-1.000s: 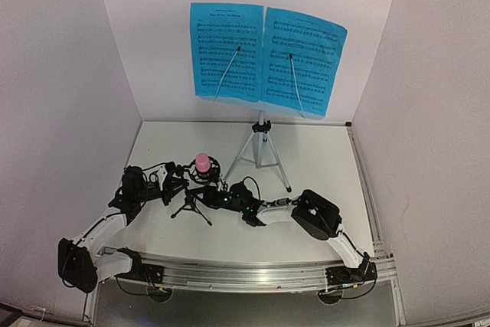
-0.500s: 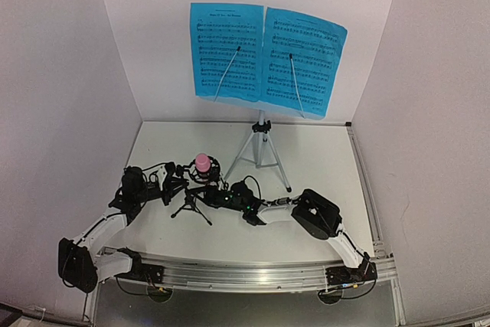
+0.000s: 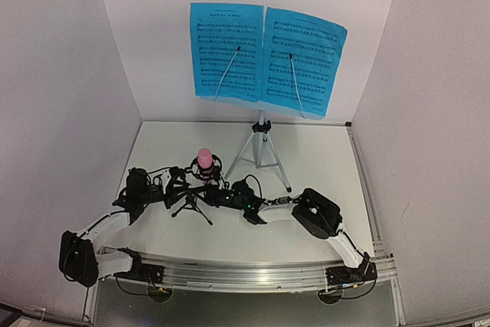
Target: Pack up the instrument practice props
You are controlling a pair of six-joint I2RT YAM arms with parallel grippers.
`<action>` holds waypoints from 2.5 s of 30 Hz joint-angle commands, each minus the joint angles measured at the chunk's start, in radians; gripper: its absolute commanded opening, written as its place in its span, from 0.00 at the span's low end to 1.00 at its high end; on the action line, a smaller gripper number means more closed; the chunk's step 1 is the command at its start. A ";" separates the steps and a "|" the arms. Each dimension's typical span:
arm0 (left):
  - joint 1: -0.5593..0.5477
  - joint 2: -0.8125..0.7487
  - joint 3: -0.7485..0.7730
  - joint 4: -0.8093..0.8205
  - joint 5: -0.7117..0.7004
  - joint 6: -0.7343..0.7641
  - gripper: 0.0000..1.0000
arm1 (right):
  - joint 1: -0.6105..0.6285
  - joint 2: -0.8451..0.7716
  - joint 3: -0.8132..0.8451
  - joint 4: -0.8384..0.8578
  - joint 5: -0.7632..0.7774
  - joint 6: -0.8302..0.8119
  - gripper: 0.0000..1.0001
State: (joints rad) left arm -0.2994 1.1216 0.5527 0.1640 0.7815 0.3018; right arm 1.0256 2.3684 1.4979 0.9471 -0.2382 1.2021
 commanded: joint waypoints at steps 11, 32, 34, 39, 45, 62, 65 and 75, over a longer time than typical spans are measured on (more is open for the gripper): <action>-0.002 -0.102 0.098 -0.124 0.009 0.004 0.59 | -0.006 -0.002 0.010 -0.032 -0.012 -0.052 0.28; 0.000 -0.090 0.050 -0.169 -0.068 0.071 0.68 | -0.002 -0.115 -0.046 -0.182 -0.025 -0.214 0.38; 0.000 -0.088 0.048 -0.155 -0.061 0.069 0.68 | 0.001 -0.136 -0.046 -0.218 -0.024 -0.248 0.39; -0.001 -0.094 0.053 -0.135 -0.051 0.063 0.68 | 0.005 -0.185 -0.049 -0.295 -0.031 -0.313 0.43; 0.000 -0.124 0.055 -0.157 -0.081 0.076 0.70 | 0.011 -0.314 -0.072 -0.520 -0.004 -0.457 0.49; -0.006 -0.096 0.044 -0.211 -0.126 0.058 0.71 | 0.010 -0.331 0.341 -0.991 0.314 -0.990 0.95; -0.010 -0.078 0.050 -0.224 -0.126 0.078 0.71 | 0.009 -0.243 0.467 -0.994 0.292 -1.040 0.96; -0.018 -0.059 0.014 -0.134 -0.126 0.046 0.68 | 0.007 -0.061 0.695 -0.992 0.357 -1.108 0.95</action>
State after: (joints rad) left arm -0.3097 1.0589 0.5796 -0.0446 0.6539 0.3657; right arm 1.0321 2.2590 2.1057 -0.0307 0.0805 0.1424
